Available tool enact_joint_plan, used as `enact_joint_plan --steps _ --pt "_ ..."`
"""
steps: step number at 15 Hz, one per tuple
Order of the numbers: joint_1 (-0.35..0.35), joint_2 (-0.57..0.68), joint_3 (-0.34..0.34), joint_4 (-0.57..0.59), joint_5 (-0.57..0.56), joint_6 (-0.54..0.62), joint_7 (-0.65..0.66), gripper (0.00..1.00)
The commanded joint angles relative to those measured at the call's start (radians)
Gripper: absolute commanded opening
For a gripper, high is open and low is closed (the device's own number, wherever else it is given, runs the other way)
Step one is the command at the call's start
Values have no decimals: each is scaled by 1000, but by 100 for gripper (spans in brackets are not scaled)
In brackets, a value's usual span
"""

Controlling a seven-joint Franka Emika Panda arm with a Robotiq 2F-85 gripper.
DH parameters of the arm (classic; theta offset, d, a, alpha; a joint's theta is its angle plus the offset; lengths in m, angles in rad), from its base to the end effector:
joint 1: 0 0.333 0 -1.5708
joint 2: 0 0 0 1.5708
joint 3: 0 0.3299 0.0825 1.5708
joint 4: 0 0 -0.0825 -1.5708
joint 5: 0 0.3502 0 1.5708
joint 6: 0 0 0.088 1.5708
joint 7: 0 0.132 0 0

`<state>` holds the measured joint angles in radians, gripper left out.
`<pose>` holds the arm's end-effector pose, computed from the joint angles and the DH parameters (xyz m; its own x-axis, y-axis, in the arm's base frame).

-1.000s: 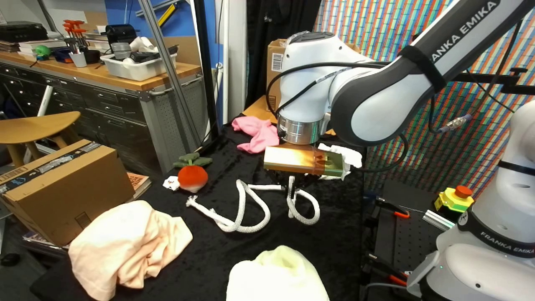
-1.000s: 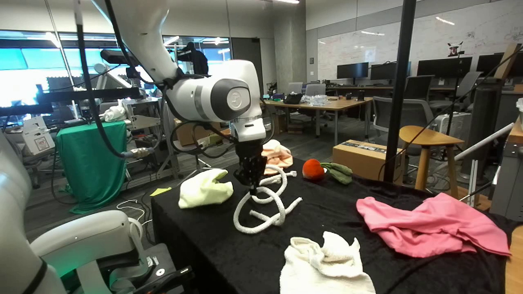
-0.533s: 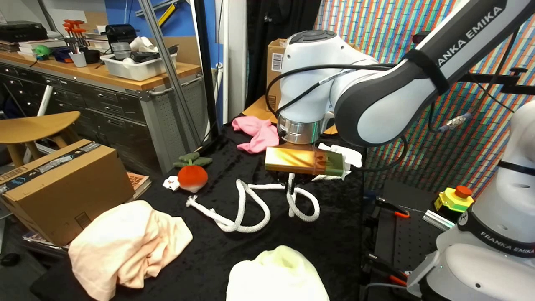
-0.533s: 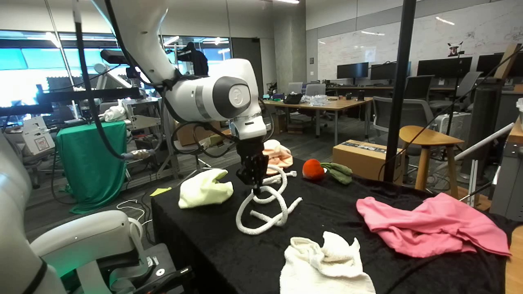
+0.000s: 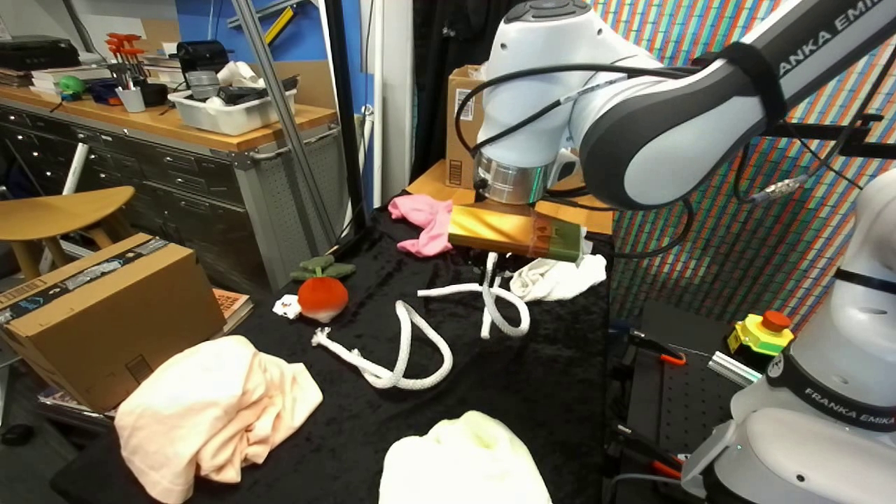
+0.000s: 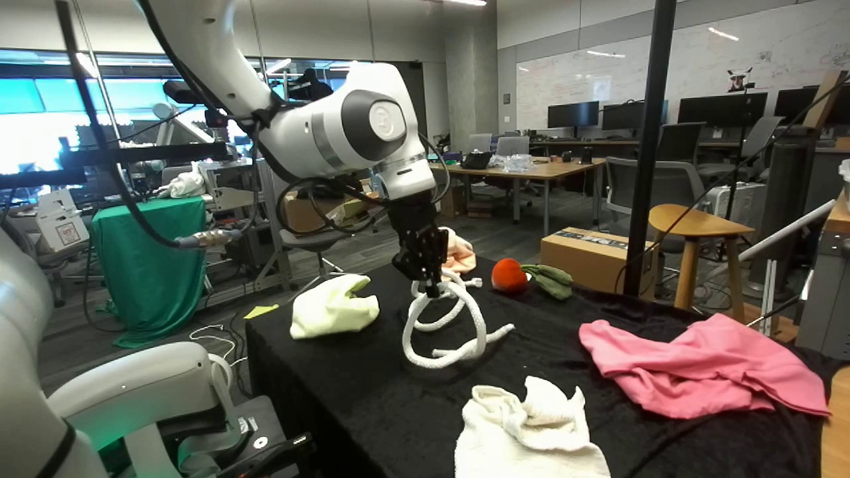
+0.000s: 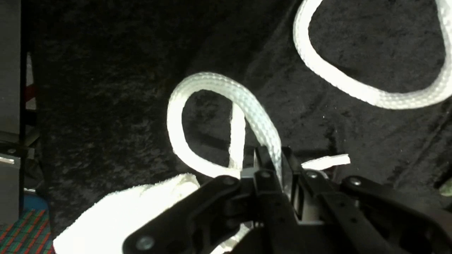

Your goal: Move the things on the table to the back right corner

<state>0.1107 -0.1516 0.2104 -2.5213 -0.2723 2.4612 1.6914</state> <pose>0.4144 0.1333 0.3538 0.3764 -0.9027 0.2082 -0.9121 -0.4005 -0.0872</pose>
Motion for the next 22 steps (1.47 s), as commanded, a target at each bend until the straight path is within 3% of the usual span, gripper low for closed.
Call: enact_joint_plan --steps 1,7,15,22 --pt "-30 -132 -14 -24 -17 -59 -14 9" --pt "-120 -250 -57 -16 -20 -119 -107 9" --pt "-253 -315 -112 24 -40 -128 -222 9" --pt "-301 -305 -123 143 -37 -153 -315 9"
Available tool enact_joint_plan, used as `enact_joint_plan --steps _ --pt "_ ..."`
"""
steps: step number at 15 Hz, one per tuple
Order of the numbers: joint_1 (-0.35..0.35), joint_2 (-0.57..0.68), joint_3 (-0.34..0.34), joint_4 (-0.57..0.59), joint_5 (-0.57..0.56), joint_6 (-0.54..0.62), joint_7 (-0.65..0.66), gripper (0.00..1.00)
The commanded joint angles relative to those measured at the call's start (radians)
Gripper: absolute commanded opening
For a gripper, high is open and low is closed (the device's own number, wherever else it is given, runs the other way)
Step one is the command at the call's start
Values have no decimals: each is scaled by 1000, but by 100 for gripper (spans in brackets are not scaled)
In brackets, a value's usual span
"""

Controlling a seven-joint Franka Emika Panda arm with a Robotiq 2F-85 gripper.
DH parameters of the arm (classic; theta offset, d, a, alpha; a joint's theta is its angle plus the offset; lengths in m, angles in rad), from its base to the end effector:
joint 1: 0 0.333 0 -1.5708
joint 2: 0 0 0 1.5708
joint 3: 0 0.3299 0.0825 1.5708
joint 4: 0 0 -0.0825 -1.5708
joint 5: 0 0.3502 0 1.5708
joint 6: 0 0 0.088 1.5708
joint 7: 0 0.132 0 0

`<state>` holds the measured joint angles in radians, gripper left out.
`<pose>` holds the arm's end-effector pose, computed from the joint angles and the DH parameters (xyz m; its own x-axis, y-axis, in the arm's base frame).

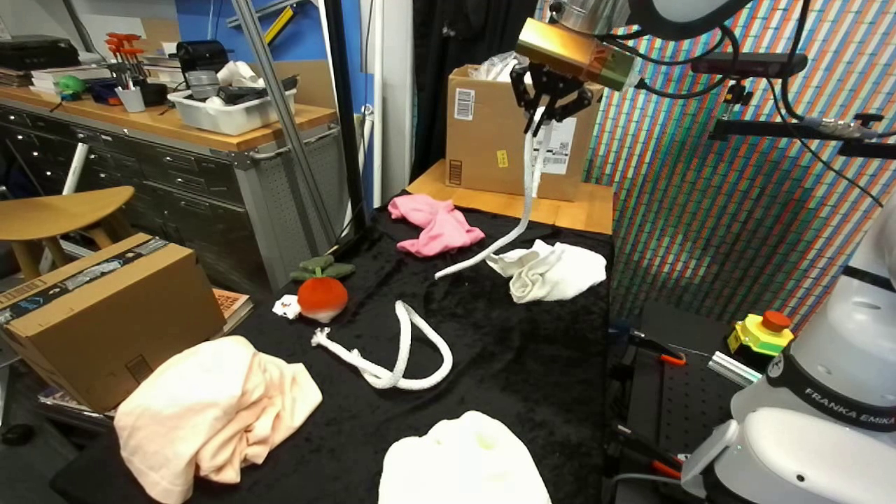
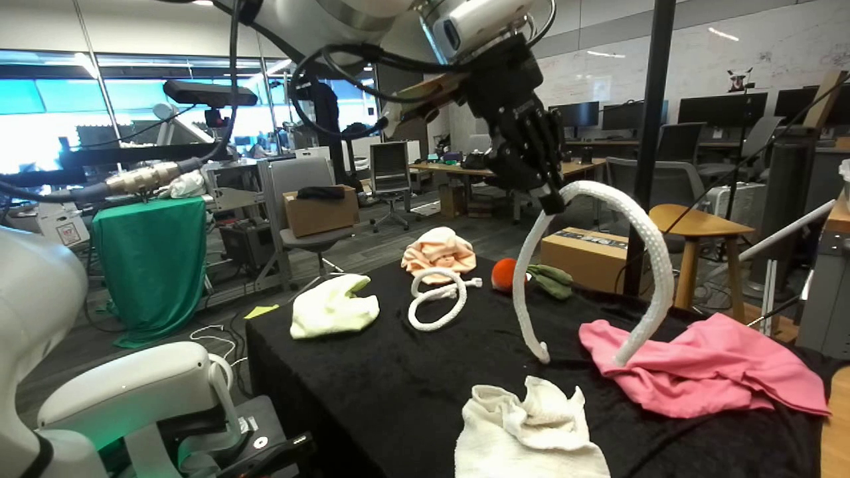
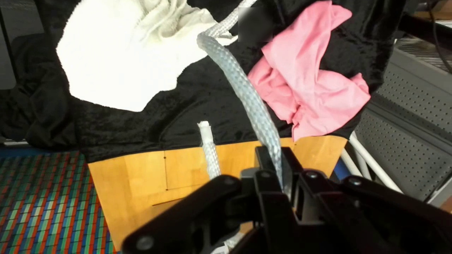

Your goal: Move the things on the table to the back right corner

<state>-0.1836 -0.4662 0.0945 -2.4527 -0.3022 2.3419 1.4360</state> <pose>0.4062 -0.0430 0.5066 0.1533 -0.9238 0.3509 -0.9305 -0.2545 -0.2636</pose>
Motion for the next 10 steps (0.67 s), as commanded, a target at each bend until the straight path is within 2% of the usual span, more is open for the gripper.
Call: enact_joint_plan --steps 1,6,10 --pt "-4 24 -10 103 -4 -41 -88 9" --pt "-6 126 -3 247 -15 -68 -161 9" --pt "20 248 -17 391 8 -128 -248 9"
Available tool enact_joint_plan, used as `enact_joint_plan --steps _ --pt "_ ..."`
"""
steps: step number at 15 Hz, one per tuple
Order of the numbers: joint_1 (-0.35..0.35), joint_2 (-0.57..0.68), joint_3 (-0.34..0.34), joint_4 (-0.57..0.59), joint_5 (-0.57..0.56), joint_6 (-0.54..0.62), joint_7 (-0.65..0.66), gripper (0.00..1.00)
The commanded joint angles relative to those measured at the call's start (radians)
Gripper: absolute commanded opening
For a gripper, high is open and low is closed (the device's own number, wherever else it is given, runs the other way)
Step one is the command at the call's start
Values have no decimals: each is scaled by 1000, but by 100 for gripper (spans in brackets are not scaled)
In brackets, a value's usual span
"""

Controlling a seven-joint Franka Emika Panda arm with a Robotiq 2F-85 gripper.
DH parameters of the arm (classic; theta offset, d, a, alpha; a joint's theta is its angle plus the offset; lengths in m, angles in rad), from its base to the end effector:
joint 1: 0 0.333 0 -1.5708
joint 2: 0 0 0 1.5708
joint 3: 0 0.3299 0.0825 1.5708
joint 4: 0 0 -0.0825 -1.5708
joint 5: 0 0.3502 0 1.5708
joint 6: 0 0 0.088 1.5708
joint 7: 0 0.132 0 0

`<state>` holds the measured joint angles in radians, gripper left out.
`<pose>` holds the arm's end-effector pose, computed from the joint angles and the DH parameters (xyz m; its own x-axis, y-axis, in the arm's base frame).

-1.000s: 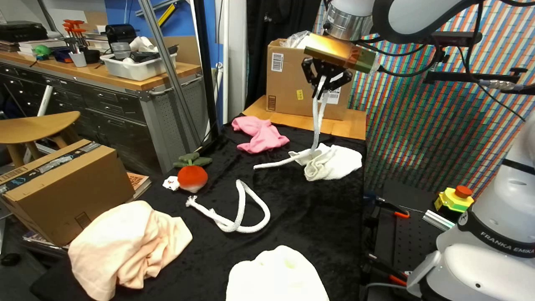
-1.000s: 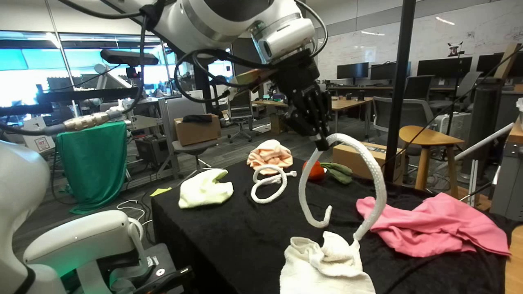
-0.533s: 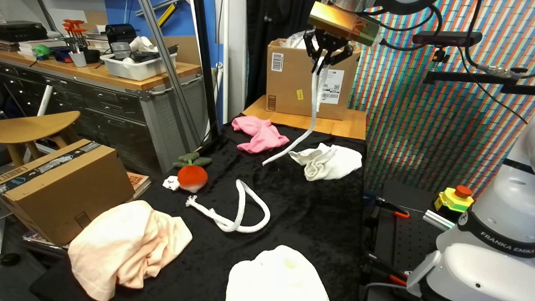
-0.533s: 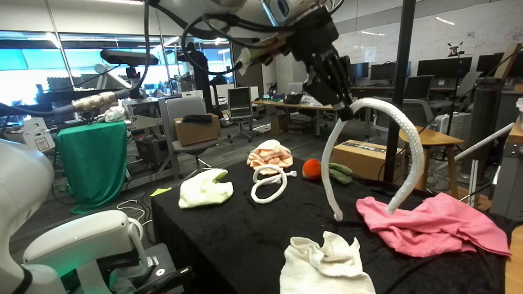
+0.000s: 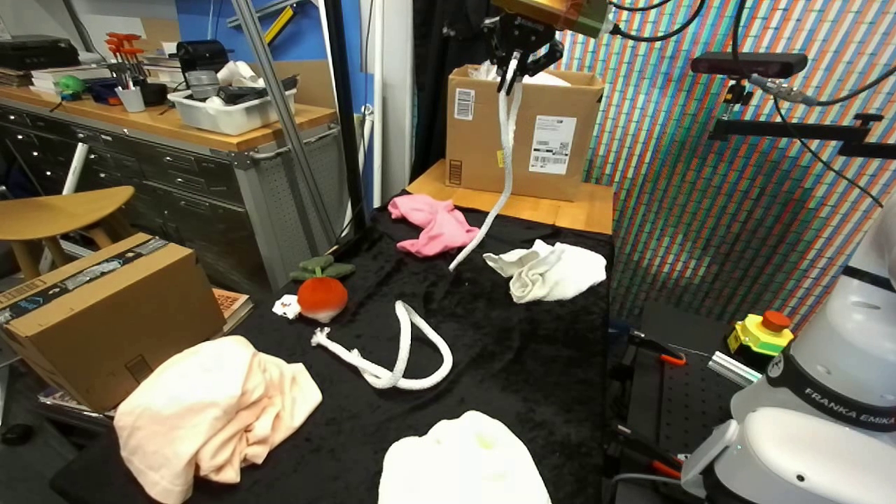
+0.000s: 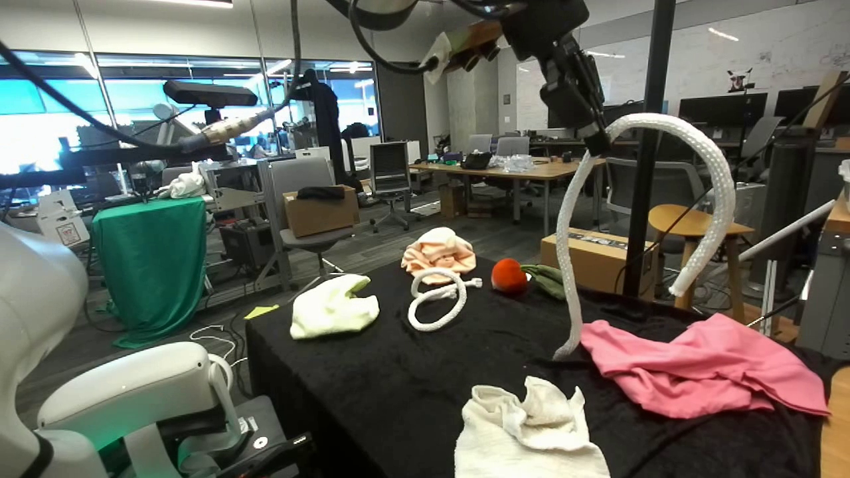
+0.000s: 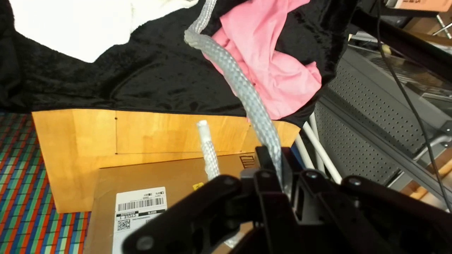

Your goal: Move the things on the table to the back right corner

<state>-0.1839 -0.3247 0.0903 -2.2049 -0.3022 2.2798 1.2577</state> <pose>0.4621 -0.0519 0.5581 0.2837 -0.8693 0.4047 -0.8839 -0.4007 -0.2412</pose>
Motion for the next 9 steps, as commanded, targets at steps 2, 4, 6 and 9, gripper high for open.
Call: enact_joint_plan --steps 2,4,6,9 --pt "30 167 -18 221 9 -113 -107 9" --pt "39 226 -26 299 6 -162 -129 9" --pt "51 275 -39 371 13 -202 -159 9" --pt "68 332 -57 452 -7 -220 -152 9"
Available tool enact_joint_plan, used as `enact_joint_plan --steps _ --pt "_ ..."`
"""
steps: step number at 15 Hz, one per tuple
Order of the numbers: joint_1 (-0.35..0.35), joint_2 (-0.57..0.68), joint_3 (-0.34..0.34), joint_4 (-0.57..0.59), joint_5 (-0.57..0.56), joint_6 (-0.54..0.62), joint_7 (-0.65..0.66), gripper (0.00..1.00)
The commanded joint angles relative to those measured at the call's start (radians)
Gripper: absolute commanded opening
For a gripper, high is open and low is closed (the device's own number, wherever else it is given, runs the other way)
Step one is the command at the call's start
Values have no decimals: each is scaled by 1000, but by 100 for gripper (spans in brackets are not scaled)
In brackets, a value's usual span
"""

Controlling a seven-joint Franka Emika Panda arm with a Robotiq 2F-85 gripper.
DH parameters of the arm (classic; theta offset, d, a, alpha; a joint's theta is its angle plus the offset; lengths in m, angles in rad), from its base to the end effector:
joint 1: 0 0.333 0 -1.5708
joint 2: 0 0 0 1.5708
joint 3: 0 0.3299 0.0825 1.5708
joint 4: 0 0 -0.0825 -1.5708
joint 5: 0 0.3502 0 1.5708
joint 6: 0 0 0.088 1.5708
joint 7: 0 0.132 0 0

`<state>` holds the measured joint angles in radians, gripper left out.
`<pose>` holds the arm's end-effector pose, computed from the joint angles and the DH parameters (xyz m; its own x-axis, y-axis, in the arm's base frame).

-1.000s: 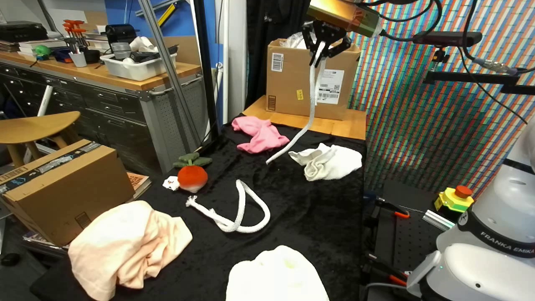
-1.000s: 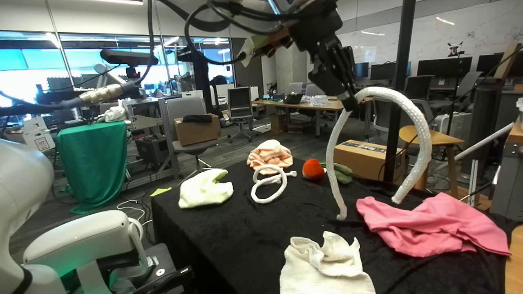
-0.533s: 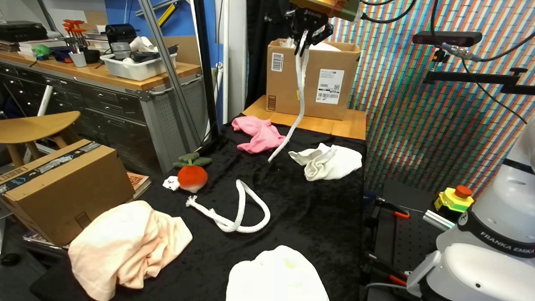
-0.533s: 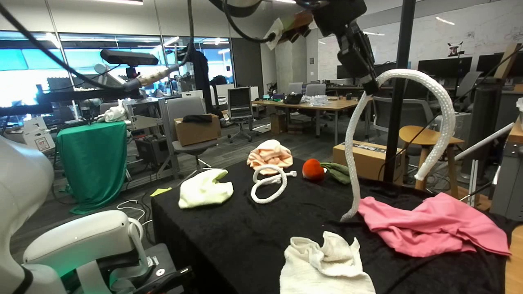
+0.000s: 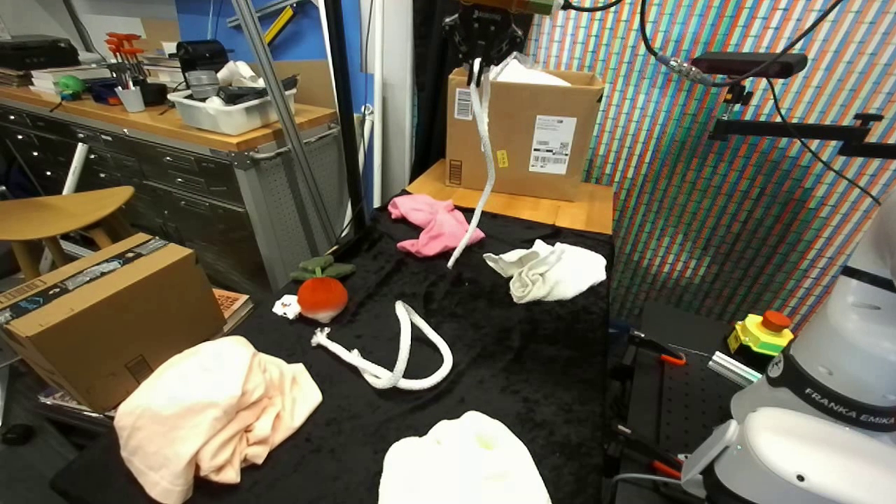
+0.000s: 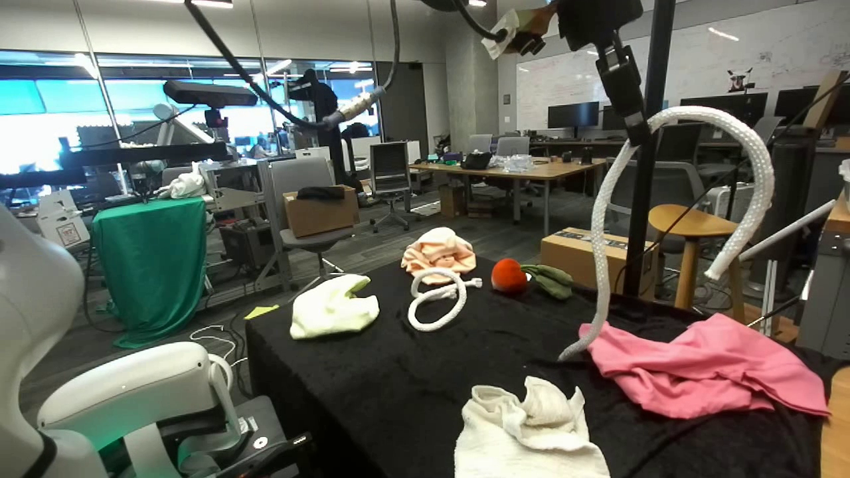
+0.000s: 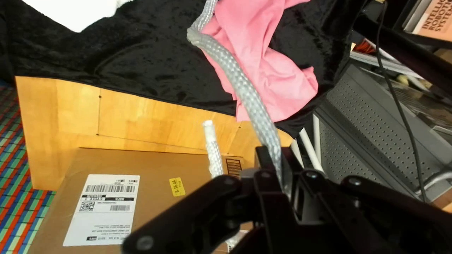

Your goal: Move the things on the table to the back right corner

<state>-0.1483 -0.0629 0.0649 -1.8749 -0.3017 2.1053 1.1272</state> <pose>0.5410 -0.0648 0.5660 0.4046 -0.8326 0.3783 -0.8720 -0.4759 -0.1148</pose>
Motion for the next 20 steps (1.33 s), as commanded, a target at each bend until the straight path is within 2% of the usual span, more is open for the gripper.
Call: enact_joint_plan --steps 1,5,8,9,11,15,18,20 --pt "38 85 -38 139 -23 -33 -2 9" --pt "59 120 -62 185 -44 12 31 10" --pt "72 138 -76 211 -52 5 26 10" --pt "74 143 -79 215 -43 -5 2 36" --pt "78 147 -83 210 -25 -4 -41 44" --pt "75 137 -94 173 1 2 -127 75" --pt "72 95 -103 103 17 9 -193 97" --pt "73 45 -105 19 33 8 -243 100"
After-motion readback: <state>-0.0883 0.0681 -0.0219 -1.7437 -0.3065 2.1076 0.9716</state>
